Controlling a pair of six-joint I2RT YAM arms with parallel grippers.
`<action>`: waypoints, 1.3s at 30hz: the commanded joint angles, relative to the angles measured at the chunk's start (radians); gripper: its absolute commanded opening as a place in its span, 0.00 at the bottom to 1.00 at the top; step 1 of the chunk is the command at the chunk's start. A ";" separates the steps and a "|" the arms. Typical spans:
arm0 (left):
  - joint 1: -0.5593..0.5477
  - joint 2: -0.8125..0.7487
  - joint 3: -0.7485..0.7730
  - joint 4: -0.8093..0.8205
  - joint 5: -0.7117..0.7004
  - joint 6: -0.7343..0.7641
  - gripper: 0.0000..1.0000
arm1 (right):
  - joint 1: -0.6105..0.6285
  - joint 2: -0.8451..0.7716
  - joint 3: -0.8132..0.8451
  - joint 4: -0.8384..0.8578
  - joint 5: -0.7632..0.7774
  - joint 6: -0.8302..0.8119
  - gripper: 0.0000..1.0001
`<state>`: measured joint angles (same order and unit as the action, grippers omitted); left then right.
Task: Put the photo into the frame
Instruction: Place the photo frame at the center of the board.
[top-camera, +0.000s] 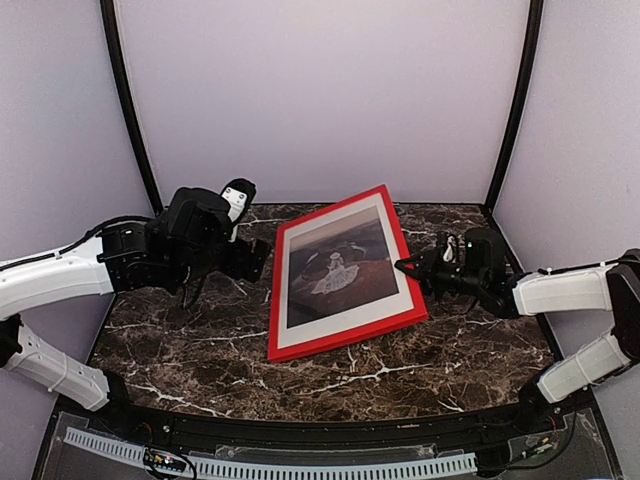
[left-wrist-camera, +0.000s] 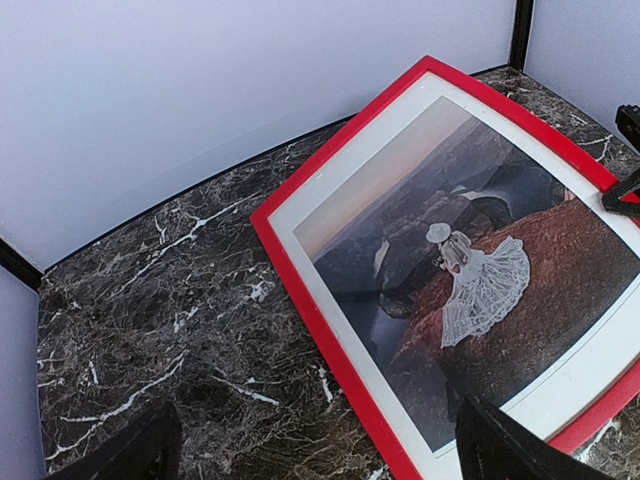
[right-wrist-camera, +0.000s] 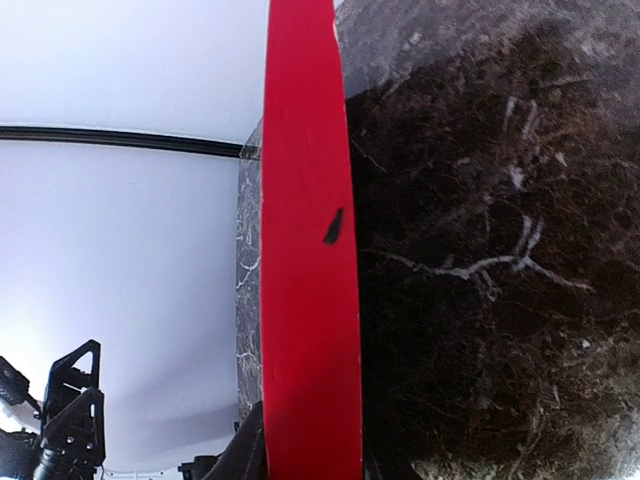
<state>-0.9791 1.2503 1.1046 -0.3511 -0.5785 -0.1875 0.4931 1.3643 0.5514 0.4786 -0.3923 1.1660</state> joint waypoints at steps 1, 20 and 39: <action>0.005 0.001 -0.015 0.016 0.010 -0.006 0.98 | 0.003 0.017 -0.051 0.088 0.000 0.064 0.28; 0.005 0.022 -0.045 0.011 0.011 0.000 0.98 | 0.004 0.142 -0.221 0.241 -0.016 0.082 0.48; 0.074 -0.034 -0.122 0.017 0.041 -0.062 0.99 | -0.013 0.027 0.010 -0.397 0.199 -0.335 0.63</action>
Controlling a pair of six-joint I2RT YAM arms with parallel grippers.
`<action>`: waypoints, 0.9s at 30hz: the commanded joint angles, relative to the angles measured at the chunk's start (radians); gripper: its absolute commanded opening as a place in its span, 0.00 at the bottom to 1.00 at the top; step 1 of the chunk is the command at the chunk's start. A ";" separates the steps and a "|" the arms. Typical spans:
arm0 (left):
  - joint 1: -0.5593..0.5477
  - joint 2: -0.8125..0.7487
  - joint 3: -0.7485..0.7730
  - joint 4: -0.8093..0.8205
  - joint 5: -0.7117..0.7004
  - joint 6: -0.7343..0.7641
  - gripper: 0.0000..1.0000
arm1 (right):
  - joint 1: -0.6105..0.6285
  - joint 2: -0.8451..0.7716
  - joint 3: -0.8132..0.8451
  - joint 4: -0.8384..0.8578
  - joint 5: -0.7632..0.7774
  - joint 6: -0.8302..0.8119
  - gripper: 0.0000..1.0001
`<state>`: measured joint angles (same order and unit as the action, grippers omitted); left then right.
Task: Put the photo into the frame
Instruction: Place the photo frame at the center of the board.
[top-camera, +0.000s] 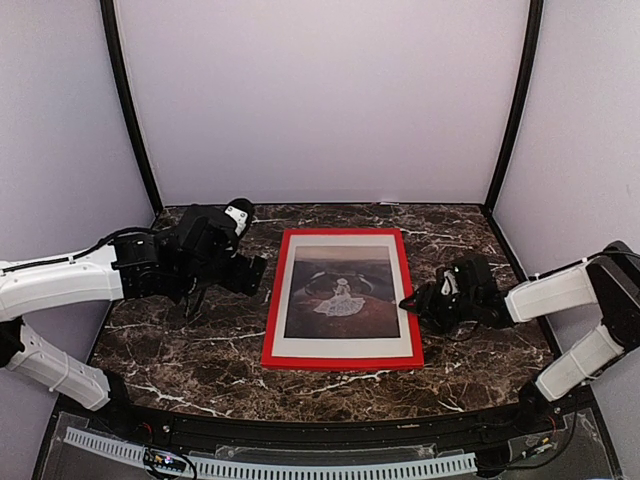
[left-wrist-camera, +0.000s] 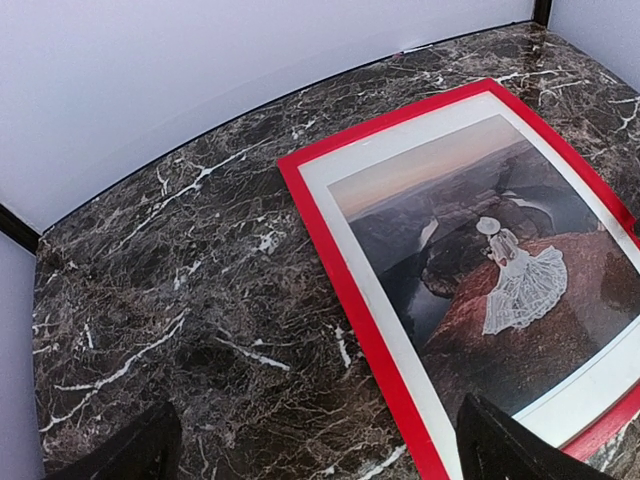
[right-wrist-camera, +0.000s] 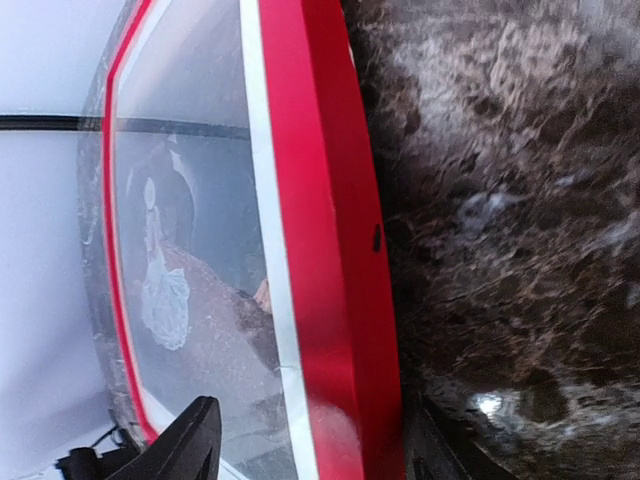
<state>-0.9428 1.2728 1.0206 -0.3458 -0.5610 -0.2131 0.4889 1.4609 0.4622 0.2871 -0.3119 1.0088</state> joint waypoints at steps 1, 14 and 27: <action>0.045 -0.068 -0.044 0.014 0.030 -0.044 0.99 | -0.010 -0.080 0.121 -0.253 0.151 -0.220 0.64; 0.233 -0.170 -0.137 0.038 0.116 -0.143 0.99 | -0.015 -0.074 0.458 -0.720 0.395 -0.602 0.74; 0.359 -0.323 -0.219 0.134 0.138 -0.094 0.99 | -0.018 -0.122 0.615 -0.832 0.597 -0.776 0.99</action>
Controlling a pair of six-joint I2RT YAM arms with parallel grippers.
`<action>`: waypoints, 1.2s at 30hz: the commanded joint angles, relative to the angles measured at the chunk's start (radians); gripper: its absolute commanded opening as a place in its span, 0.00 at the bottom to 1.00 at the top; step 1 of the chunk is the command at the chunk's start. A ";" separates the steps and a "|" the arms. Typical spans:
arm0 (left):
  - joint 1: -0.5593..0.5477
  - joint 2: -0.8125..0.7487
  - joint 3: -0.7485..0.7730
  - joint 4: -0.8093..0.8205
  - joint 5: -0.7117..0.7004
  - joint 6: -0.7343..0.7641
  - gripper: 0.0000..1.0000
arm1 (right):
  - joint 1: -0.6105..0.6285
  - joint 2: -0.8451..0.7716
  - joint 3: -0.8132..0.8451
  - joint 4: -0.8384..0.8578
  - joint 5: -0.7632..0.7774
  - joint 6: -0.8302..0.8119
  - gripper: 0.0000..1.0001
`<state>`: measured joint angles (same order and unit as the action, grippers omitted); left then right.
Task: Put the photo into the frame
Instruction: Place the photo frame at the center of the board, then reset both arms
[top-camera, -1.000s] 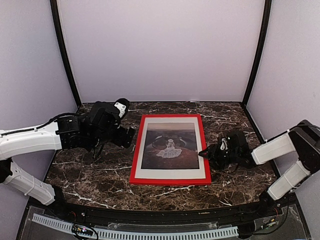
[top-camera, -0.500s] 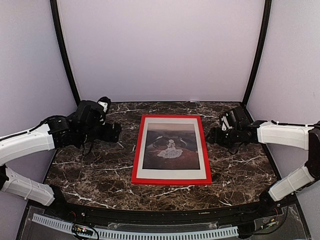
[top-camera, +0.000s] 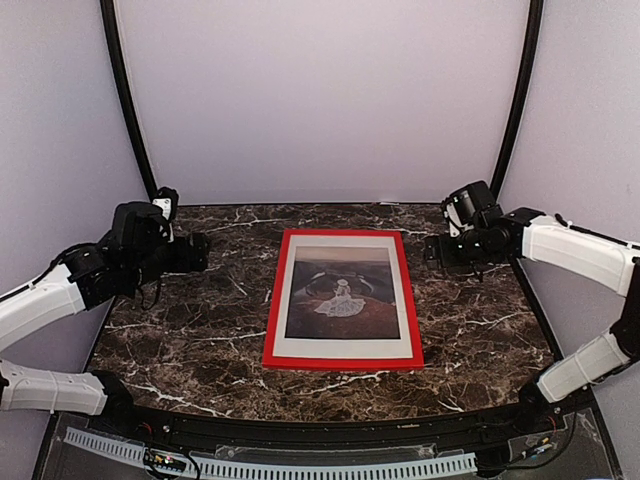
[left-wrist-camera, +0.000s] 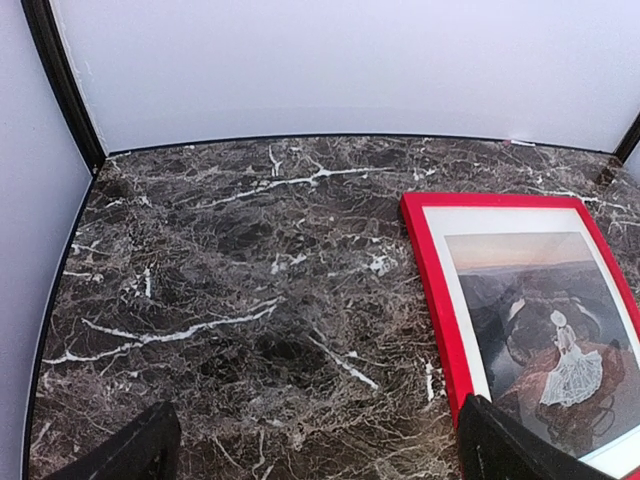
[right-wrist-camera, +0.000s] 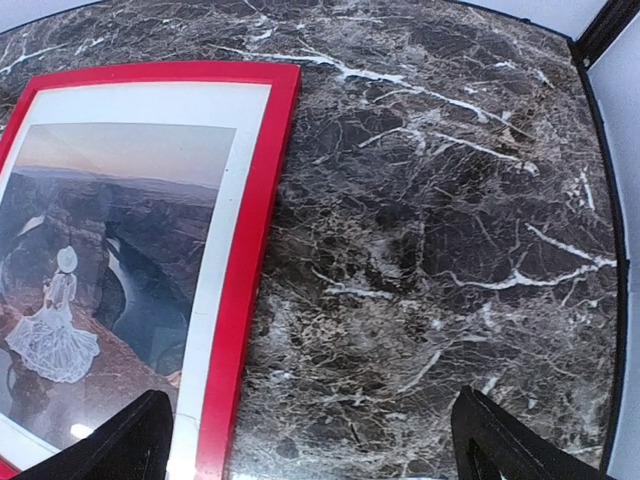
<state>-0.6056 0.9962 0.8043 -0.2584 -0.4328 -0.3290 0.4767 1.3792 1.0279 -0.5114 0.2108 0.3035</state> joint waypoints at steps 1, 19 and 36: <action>0.025 -0.047 0.007 0.042 0.017 0.029 0.99 | -0.006 -0.048 0.057 -0.034 0.079 -0.079 0.99; 0.090 -0.081 0.030 0.006 0.034 0.195 0.99 | -0.007 -0.205 0.010 0.035 0.124 -0.116 0.99; 0.090 -0.215 -0.010 -0.008 0.120 0.210 0.99 | -0.007 -0.336 -0.080 0.140 0.005 -0.176 0.99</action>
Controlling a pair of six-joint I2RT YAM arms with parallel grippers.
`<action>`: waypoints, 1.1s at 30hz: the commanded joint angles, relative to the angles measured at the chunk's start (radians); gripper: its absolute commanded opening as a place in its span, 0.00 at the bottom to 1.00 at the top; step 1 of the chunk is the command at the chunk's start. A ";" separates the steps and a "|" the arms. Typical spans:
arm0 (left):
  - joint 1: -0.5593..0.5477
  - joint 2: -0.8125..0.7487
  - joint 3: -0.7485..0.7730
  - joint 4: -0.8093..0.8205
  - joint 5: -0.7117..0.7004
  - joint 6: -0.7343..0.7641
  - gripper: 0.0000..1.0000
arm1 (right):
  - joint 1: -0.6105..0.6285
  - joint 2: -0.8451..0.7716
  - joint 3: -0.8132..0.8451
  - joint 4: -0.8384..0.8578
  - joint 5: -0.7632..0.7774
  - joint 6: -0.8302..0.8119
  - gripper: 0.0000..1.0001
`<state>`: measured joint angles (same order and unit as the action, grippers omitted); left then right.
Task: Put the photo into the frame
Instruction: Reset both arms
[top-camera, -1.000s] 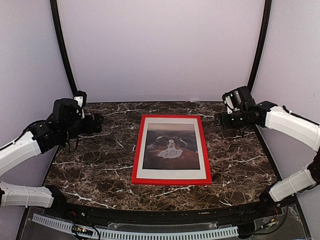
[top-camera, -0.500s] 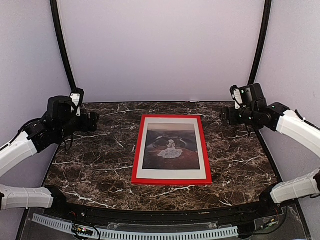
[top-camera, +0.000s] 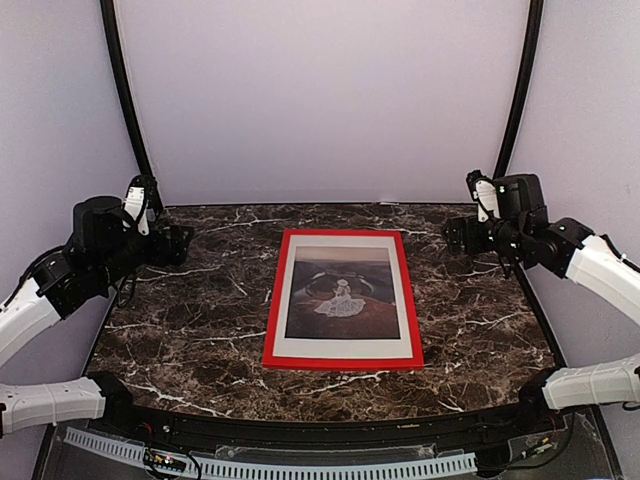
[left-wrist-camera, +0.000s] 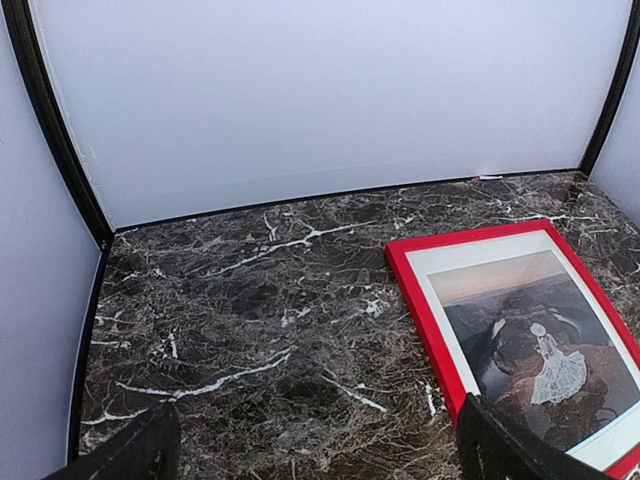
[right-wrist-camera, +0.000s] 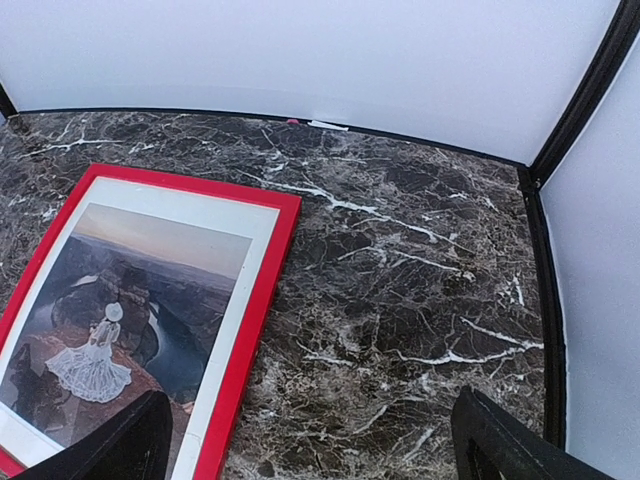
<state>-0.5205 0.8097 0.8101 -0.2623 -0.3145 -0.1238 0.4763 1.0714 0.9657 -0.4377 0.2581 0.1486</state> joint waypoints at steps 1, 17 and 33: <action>0.005 -0.030 -0.016 -0.005 0.007 0.002 0.99 | -0.007 -0.032 -0.021 0.069 -0.045 -0.025 0.99; 0.005 -0.062 -0.029 -0.003 -0.001 0.004 0.99 | -0.007 -0.073 -0.046 0.084 -0.051 -0.032 0.99; 0.006 -0.053 -0.027 -0.011 0.011 0.005 0.99 | -0.007 -0.080 -0.052 0.081 -0.044 -0.032 0.99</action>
<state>-0.5198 0.7597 0.7971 -0.2638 -0.3046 -0.1238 0.4755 1.0134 0.9283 -0.3901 0.2058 0.1268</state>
